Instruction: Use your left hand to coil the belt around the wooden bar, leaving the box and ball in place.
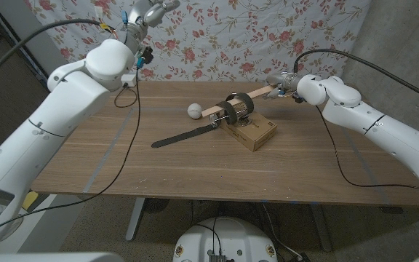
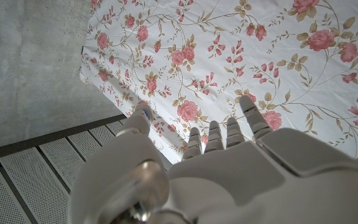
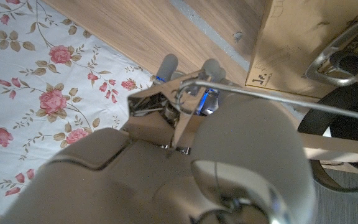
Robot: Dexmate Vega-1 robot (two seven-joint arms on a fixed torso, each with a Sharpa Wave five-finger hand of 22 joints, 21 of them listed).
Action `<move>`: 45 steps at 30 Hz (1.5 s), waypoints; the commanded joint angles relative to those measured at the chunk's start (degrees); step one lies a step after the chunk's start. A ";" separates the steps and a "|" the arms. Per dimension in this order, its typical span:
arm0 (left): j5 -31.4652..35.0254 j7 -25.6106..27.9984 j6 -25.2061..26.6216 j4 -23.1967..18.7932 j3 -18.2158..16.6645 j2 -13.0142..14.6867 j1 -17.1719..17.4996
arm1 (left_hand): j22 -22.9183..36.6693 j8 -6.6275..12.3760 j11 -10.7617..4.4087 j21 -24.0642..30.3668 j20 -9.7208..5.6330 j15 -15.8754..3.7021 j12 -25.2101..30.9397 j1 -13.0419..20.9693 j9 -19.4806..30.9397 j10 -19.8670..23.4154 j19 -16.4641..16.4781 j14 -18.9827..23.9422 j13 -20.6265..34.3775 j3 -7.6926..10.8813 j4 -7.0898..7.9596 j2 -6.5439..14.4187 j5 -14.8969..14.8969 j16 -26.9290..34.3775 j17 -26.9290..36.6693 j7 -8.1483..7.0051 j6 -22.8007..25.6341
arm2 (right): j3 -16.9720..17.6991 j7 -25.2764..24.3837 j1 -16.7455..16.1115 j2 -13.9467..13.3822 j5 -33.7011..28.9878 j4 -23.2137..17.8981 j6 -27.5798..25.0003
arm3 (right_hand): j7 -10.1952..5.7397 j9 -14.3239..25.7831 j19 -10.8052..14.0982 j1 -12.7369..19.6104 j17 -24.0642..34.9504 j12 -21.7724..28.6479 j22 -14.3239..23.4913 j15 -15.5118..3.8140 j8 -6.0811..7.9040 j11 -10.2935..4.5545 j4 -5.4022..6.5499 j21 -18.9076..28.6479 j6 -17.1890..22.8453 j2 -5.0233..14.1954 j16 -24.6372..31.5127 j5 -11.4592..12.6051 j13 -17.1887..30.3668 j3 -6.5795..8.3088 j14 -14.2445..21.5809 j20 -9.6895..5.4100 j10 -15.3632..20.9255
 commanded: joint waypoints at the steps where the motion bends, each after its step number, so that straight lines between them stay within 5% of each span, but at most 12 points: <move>1: -0.49 0.22 -0.40 -0.23 -0.48 0.26 0.72 | 0.27 0.27 0.08 -0.24 0.14 -0.13 0.47 -0.14 -0.03 -0.34 0.09 -0.40 0.17 -0.03 -0.38 0.16 0.04 0.43 0.07 0.30 0.15 | -2.79 4.20 2.24 1.09 -2.17 2.11 -0.60 | -0.63 0.10 0.16 1.95 0.04 -0.06 -0.05 -5.86 0.15 0.22 0.15 -0.21 0.66 1.71 -0.15 0.44 0.06 0.00 -0.19 -8.42 0.15; 22: -0.97 0.44 -1.21 0.14 -0.96 0.47 1.38 | 0.30 0.32 0.10 -0.67 -0.04 -0.21 0.57 -0.29 -0.02 -0.46 0.31 -0.35 0.11 -0.21 -0.63 0.38 0.03 0.53 0.06 0.52 0.33 | -6.91 9.18 4.90 3.24 -9.20 4.88 -3.26 | -0.70 -1.17 -1.46 2.03 -0.12 -1.48 0.00 -5.76 -1.73 0.27 0.47 -1.10 -1.13 2.17 -1.09 0.40 -1.37 -0.26 -1.36 -7.96 -1.44; 26: -0.93 0.40 -1.55 0.47 -0.88 0.41 1.28 | 0.31 0.32 0.09 -0.78 -0.15 -0.23 0.58 -0.32 -0.02 -0.50 0.28 -0.36 0.10 -0.25 -0.68 0.40 0.03 0.53 0.05 0.50 0.34 | -7.89 9.82 5.37 3.44 -11.62 5.00 -3.85 | -2.03 -3.56 -3.72 3.36 -5.55 -4.83 0.21 -5.93 -4.57 0.47 0.02 -1.16 -3.84 3.81 -9.43 -0.31 -6.56 1.30 -4.24 -6.87 -4.91; 30: -0.94 0.28 -1.77 0.79 -0.79 0.39 1.15 | 0.31 0.31 0.06 -0.86 -0.11 -0.27 0.61 -0.34 -0.02 -0.48 0.29 -0.34 0.10 -0.27 -0.72 0.44 0.03 0.55 0.05 0.51 0.33 | -8.85 10.68 5.81 3.77 -14.10 5.15 -4.49 | -2.89 -5.76 -4.54 5.52 -12.47 -6.99 -0.06 -6.16 -6.04 -0.67 -1.75 -1.29 -7.83 2.84 -19.34 -1.62 -10.09 2.93 -4.77 -6.94 -8.89; 34: -0.78 0.25 -2.15 1.03 -0.73 0.39 1.04 | 0.32 0.30 0.15 -0.95 -0.11 -0.31 0.61 -0.35 -0.02 -0.55 0.30 -0.37 0.09 -0.28 -0.77 0.49 0.03 0.54 0.05 0.54 0.33 | -9.98 12.43 6.54 4.25 -16.82 5.51 -5.12 | -3.91 -7.34 -5.79 6.22 -14.71 -8.95 -0.04 -6.26 -6.42 -1.25 -2.81 -1.58 -11.34 1.04 -24.70 -2.54 -11.91 2.97 -6.79 -6.97 -13.49; 38: -0.79 0.17 -2.21 1.18 -0.75 0.40 0.89 | 0.32 0.28 0.06 -0.99 -0.16 -0.28 0.66 -0.35 -0.02 -0.47 0.42 -0.38 0.08 -0.30 -0.82 0.52 0.03 0.54 0.04 0.54 0.28 | -11.23 15.88 7.76 5.19 -19.28 6.30 -5.74 | -5.62 -10.24 -9.83 4.23 -21.88 -12.41 -0.23 -6.24 -6.19 -1.30 -2.26 -3.67 -16.42 -4.63 -37.28 -2.72 -15.96 -0.08 -12.71 -6.89 -20.06; 41: -0.77 -0.05 -2.24 1.34 -0.70 0.53 0.75 | 0.32 0.27 0.09 -1.07 -0.11 -0.32 0.66 -0.34 -0.02 -0.50 0.38 -0.42 0.08 -0.29 -0.86 0.56 0.04 0.53 0.04 0.54 0.25 | -11.79 18.26 8.64 5.95 -20.08 7.14 -5.71 | -6.24 -12.09 -10.98 2.24 -29.14 -16.81 -0.45 -6.00 -5.39 -1.19 -0.55 -5.75 -18.82 -7.98 -47.10 -0.45 -19.62 -3.17 -17.16 -6.97 -26.09; 45: -0.87 -0.41 -2.18 1.56 -0.62 0.68 0.54 | 0.32 0.26 0.14 -1.16 -0.10 -0.35 0.64 -0.32 -0.02 -0.59 0.38 -0.49 0.07 -0.29 -0.92 0.62 0.05 0.51 0.04 0.60 0.23 | -12.11 21.24 9.83 7.19 -19.86 8.68 -5.99 | -7.39 -14.03 -12.69 -0.70 -34.53 -22.69 -0.58 -5.78 -5.28 -0.66 0.98 -8.85 -22.42 -11.84 -53.17 2.76 -22.85 -7.74 -22.28 -6.57 -30.83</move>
